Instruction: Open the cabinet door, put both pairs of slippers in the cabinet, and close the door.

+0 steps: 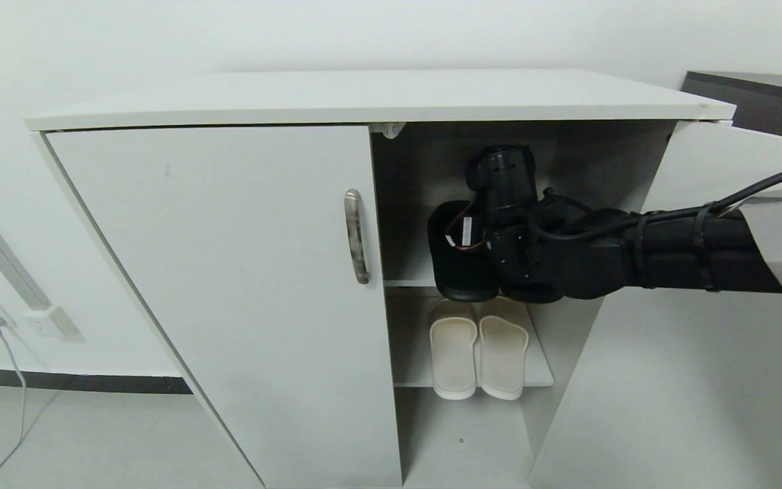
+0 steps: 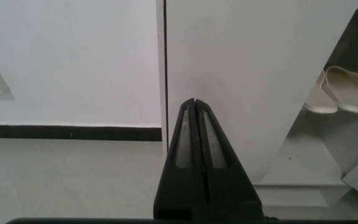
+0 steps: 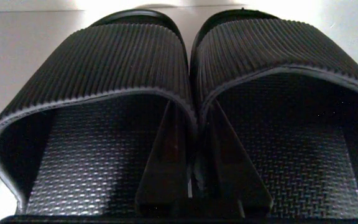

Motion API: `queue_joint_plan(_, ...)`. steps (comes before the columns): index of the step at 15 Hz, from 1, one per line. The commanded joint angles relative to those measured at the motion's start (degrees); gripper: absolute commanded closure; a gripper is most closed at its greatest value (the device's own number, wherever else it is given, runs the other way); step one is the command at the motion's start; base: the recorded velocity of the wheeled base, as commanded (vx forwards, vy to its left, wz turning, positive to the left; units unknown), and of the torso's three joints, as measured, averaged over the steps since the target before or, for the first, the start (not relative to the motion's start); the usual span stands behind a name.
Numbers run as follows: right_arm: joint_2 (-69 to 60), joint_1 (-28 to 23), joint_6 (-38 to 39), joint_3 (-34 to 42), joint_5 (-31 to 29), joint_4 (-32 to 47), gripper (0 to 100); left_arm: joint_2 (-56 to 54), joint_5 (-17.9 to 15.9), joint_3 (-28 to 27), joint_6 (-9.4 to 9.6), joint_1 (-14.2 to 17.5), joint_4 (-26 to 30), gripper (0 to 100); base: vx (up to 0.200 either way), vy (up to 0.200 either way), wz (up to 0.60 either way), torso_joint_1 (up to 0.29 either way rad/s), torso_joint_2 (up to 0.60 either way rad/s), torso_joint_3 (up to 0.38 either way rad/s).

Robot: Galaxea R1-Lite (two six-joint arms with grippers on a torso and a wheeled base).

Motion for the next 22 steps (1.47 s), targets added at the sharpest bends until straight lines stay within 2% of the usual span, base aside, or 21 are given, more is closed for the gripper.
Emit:
queue_joint_plan(1,0.18,-0.03,0.02,0.0,0.01,-0.04,100,0.05,0.02,0.0,-0.01,0.0,-0.01,100,0.0,0.0,0.0,0.0,0.0,0.0)
queue_joint_plan(4,0.18,-0.12,0.02,0.0,0.01,-0.04,100,0.05,0.11,0.0,-0.1,0.0,-0.01,100,0.0,0.0,0.0,0.0,0.0,0.0)
queue_joint_plan(5,0.18,-0.12,0.11,0.09,0.01,-0.04,0,0.05,0.11,0.0,-0.1,0.0,-0.01,100,0.0,0.0,0.0,0.0,0.0,0.0)
queue_joint_plan(9,-0.97,0.15,0.02,1.5,0.01,0.14,0,0.05,0.11,0.0,-0.19,0.0,-0.01,100,0.0,0.0,0.0,0.0,0.0,0.0)
queue_joint_plan(13,-6.68,2.26,0.19,8.0,-0.16,-0.22,0,0.05,0.11,0.0,-0.19,0.0,-0.01,100,0.0,0.0,0.0,0.0,0.0,0.0)
queue_joint_plan(18,-20.13,7.88,2.48,23.38,0.8,-0.57,0,0.05,0.11,0.0,-0.19,0.0,-0.01,100,0.0,0.0,0.0,0.0,0.0,0.0)
queue_joint_plan(22,-29.27,11.92,3.97,37.71,8.01,-2.68,0,0.05,0.02,0.0,-0.19,0.0,-0.01,100,0.0,0.0,0.0,0.0,0.0,0.0)
